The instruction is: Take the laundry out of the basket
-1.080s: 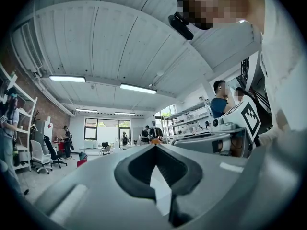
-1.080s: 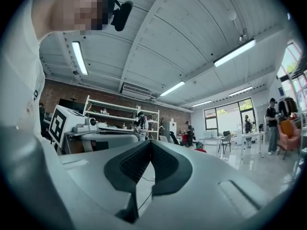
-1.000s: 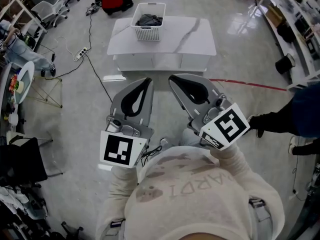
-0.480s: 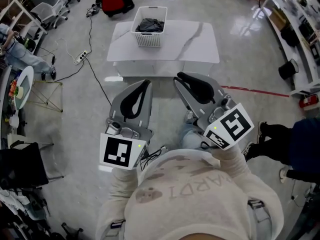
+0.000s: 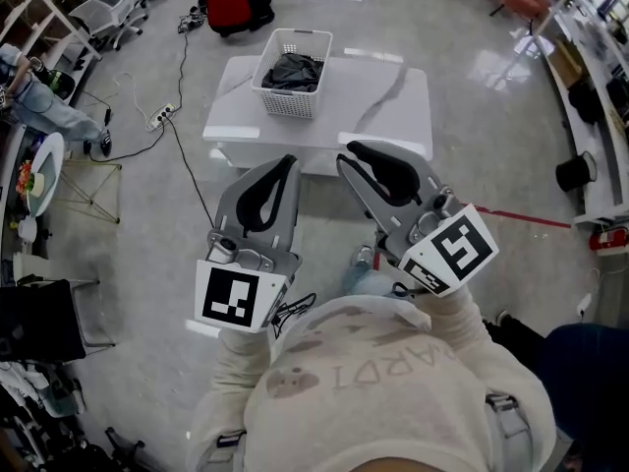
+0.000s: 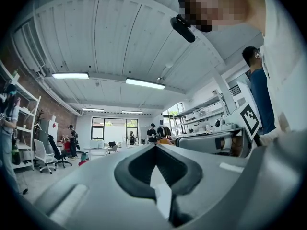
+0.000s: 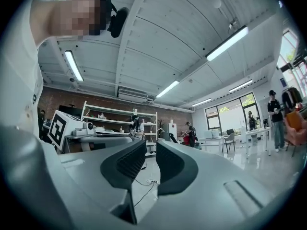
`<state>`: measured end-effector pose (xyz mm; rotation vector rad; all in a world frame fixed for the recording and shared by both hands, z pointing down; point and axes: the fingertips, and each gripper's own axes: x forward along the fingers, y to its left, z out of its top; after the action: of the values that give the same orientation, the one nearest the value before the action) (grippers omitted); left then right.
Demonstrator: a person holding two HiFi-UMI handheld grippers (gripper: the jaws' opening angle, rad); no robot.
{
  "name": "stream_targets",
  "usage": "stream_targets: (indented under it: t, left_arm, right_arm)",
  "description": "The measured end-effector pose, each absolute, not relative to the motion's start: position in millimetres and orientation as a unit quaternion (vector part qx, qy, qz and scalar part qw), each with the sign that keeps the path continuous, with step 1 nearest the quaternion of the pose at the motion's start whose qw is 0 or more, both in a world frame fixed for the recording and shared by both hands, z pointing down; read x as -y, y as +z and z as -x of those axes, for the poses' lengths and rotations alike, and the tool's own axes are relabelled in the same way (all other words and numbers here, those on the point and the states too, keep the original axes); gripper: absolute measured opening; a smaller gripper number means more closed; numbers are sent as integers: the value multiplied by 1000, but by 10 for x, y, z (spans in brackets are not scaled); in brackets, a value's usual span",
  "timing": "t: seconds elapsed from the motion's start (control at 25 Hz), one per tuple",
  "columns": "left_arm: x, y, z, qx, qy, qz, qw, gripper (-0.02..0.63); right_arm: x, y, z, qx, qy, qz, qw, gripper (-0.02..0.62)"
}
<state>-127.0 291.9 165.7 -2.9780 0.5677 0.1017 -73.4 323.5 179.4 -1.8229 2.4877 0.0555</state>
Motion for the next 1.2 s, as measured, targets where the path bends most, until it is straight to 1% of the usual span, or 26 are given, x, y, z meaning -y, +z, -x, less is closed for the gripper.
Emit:
stream_targets:
  t: [0.28,0.48,0.76,1.2]
  left_arm:
    - [-2660,1674,514,-213,47,975,50,2]
    - [-2548,1702,150,-227,44,972,47,2]
    - [-2263,1705,-164,-232,28,971,46,2]
    - [-1600,1847,-607,-216,26,975,37,2]
  right_arm:
    - [-2961,1802,-44,-825,22,564,26,100]
    - [-2847,1835,-462,-829,14,557,38,100]
    - [-2597,1877,-770,-830,0,556,46,100]
    - [-1978,2005,-1203,-819,-7,572,34,100]
